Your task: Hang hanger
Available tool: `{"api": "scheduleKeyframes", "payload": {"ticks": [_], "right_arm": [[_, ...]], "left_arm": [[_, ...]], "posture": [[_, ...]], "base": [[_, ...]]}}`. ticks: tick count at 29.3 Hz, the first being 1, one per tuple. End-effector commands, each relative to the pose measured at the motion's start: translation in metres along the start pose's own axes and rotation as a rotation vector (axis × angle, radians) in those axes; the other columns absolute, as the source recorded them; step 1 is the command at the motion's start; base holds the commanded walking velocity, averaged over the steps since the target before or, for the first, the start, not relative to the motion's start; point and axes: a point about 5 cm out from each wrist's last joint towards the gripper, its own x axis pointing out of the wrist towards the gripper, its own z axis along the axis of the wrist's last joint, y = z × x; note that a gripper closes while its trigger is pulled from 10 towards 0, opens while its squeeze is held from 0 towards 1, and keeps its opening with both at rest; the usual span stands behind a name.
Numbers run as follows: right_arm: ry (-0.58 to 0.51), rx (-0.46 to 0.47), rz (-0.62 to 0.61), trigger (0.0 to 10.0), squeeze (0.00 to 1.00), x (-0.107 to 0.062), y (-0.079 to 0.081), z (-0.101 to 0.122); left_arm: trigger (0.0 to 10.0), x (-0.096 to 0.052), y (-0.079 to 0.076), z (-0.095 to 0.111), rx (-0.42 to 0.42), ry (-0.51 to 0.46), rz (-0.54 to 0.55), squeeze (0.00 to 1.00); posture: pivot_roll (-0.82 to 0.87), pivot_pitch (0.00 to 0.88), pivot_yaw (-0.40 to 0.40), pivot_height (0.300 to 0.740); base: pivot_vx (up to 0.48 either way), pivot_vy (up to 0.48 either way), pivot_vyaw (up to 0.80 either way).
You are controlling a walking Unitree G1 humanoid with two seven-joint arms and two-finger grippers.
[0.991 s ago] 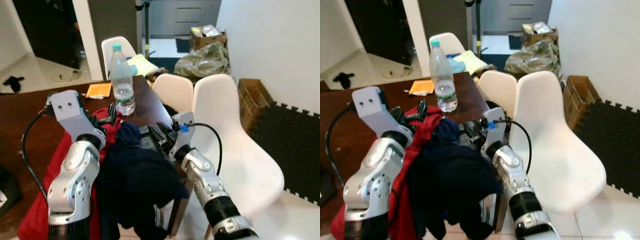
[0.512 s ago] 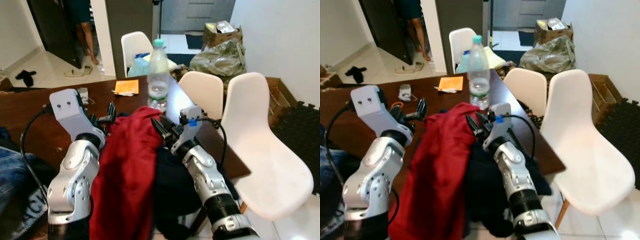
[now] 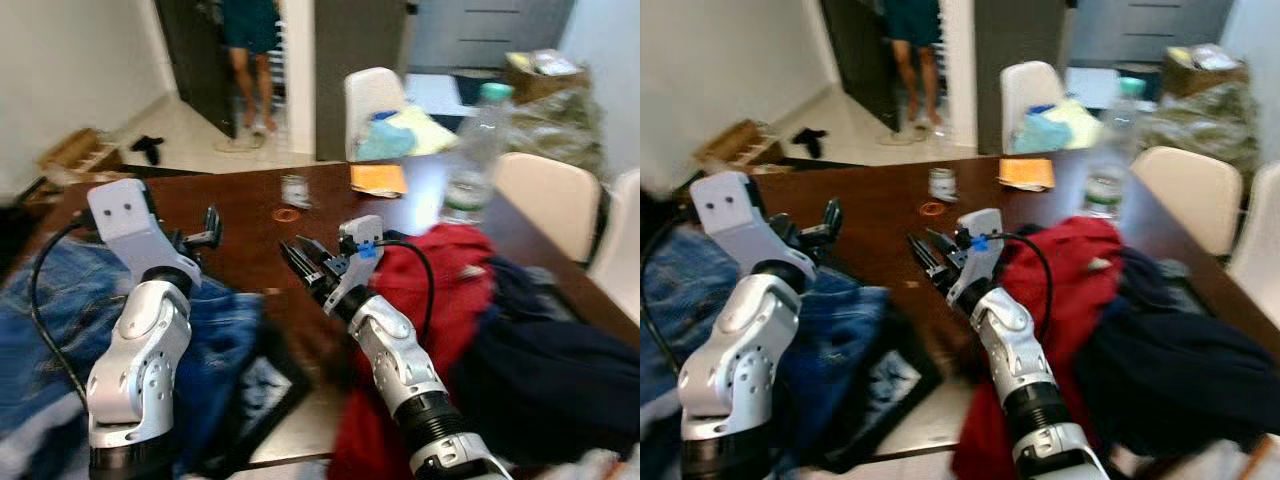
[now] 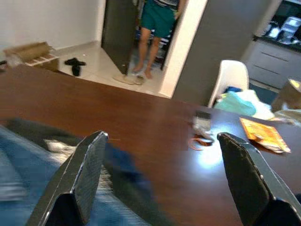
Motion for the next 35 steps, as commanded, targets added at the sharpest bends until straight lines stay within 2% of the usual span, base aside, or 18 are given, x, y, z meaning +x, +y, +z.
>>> {"api": "scheduleKeyframes", "payload": {"ticks": [1, 13, 26, 27, 28, 29, 30, 33, 35], "right_arm": [[0.0, 0.008, 0.0, 10.0, 0.0, 0.001, 0.002, -0.001], [-0.005, 0.006, -0.009, 10.0, 0.0, 0.002, -0.001, 0.001], [-0.004, 0.008, -0.012, 10.0, 0.0, 0.001, 0.0, 0.001], [-0.027, 0.01, -0.024, 10.0, 0.0, 0.001, -0.002, 0.004], [-0.096, 0.027, -0.047, 10.0, 0.0, 0.002, -0.005, 0.014], [-0.096, 0.027, -0.047, 10.0, 0.0, 0.002, -0.005, 0.014], [-0.147, 0.04, -0.064, 10.0, 0.0, 0.002, -0.007, 0.022], [-0.184, 0.042, -0.056, 10.0, 0.0, 0.003, -0.007, 0.029], [-0.182, 0.014, -0.005, 10.0, 0.0, 0.006, -0.003, 0.035]], "left_arm": [[10.0, 0.0, 0.002, 0.0, 0.007, 0.008, 0.007, 0.0], [10.0, 0.002, 0.003, 0.002, 0.021, 0.03, -0.009, 0.0], [10.0, 0.003, 0.008, 0.0, 0.041, 0.048, 0.021, 0.0], [10.0, 0.004, 0.006, 0.004, 0.055, 0.023, -0.007, 0.0], [10.0, 0.004, 0.001, 0.011, 0.043, -0.01, -0.065, 0.0], [10.0, 0.004, 0.001, 0.011, 0.043, -0.01, -0.065, 0.0], [10.0, 0.004, -0.003, 0.016, 0.035, -0.034, -0.107, 0.0], [10.0, 0.004, -0.006, 0.02, 0.032, -0.046, -0.132, 0.0], [10.0, 0.003, -0.005, 0.019, 0.057, -0.042, -0.12, 0.0]], "posture": [[0.19, 0.008, 0.01, 0.74], [0.19, 0.001, 0.01, 0.74], [0.19, 0.003, 0.012, 0.74], [0.19, 0.012, 0.011, 0.74], [0.19, 0.012, 0.009, 0.74], [0.19, 0.012, 0.009, 0.74], [0.19, 0.015, 0.01, 0.74], [0.18, 0.016, 0.009, 0.74], [0.19, 0.018, 0.005, 0.74]], "base": [[0.0, 0.334, 0.0], [0.0, 0.028, 0.0], [0.0, 0.0, 0.0], [0.0, 0.0, 0.0], [0.0, 0.0, 0.0], [0.0, 0.0, 0.0], [0.0, 0.0, 0.0], [0.0, 0.0, 0.0], [0.0, 0.0, 0.0]]}}
